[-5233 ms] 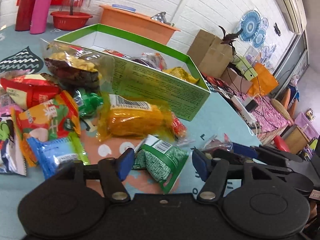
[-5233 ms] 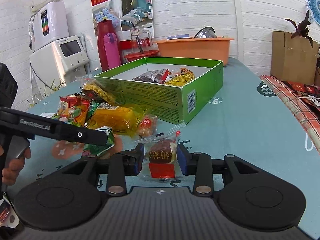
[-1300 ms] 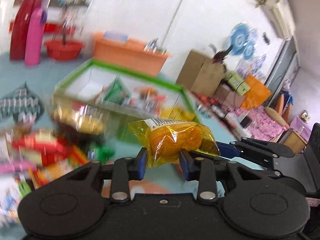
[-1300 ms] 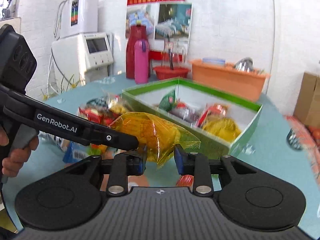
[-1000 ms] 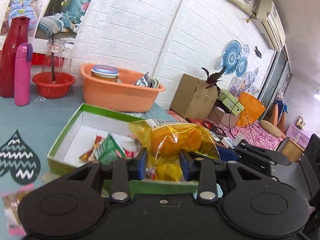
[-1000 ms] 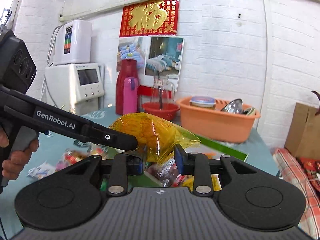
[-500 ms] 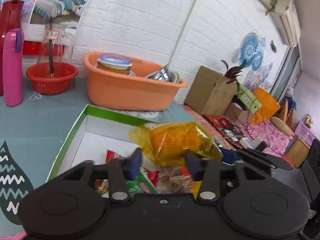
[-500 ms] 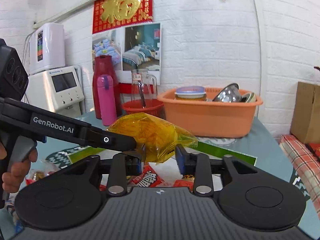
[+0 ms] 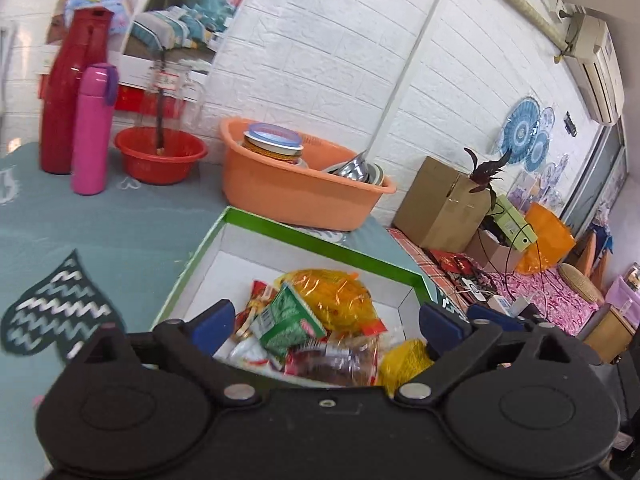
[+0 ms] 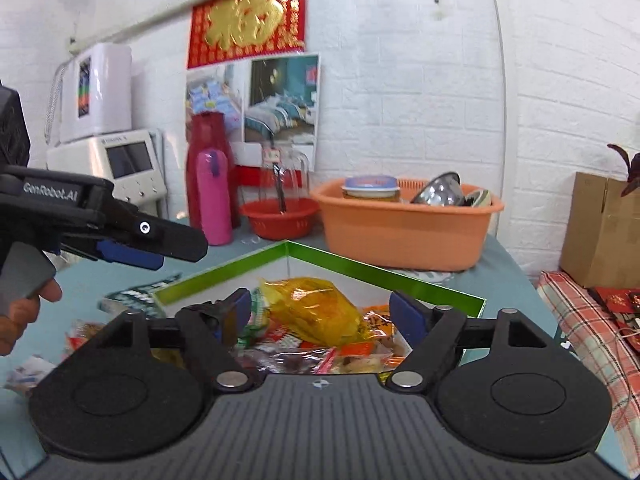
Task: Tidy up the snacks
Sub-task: 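Move both tools back to the pile toward a red-wrapped pastry, then grasp the blue-green packet with the left tool while the right tool grasps the red-wrapped pastry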
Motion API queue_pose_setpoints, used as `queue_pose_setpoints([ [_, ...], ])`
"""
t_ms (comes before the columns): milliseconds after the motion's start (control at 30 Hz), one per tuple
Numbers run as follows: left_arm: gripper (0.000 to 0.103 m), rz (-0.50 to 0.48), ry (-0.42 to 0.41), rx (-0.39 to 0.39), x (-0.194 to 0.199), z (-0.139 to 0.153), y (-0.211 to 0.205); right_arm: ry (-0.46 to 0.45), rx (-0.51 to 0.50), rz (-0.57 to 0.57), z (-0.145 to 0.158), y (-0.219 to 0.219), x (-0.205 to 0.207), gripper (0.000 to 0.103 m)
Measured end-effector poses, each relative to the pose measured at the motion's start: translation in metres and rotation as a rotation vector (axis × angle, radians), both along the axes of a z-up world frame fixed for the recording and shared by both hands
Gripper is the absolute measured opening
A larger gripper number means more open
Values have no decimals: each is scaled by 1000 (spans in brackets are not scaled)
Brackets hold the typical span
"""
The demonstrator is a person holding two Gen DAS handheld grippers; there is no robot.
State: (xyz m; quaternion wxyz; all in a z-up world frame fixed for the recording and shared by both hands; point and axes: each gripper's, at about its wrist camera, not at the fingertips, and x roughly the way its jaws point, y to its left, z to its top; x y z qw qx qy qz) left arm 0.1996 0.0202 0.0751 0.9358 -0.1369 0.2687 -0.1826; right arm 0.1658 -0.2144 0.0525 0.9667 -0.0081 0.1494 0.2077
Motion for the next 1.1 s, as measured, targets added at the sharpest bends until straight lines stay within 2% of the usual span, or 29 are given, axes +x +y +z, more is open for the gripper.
queue_pose_setpoints([
  [167, 103, 13, -27, -3, -58, 3, 17, 28, 49, 82, 11, 1, -42, 103],
  [300, 103, 29, -5, -7, -91, -10, 28, 83, 81, 141, 6, 8, -62, 103],
  [500, 103, 11, 19, 33, -125, -41, 30, 102, -5, 183, -17, 23, -88, 103],
  [633, 103, -48, 32, 91, -127, -63, 19, 138, -101, 113, -43, 19, -90, 103],
  [733, 103, -91, 43, 104, -117, -73, 14, 182, -159, 47, -60, 12, -82, 103],
  [967, 103, -124, 102, 169, -98, -90, -1, 254, -128, -2, -74, 2, -61, 103],
  [1033, 103, -136, 124, 172, -99, -96, -2, 268, -117, -2, -77, 2, -58, 96],
  [1067, 103, -147, 137, 171, -99, -99, -3, 279, -114, 1, -78, 2, -57, 82],
  [1100, 103, -161, 148, 171, -101, -101, -5, 290, -112, 5, -79, 2, -56, 63],
])
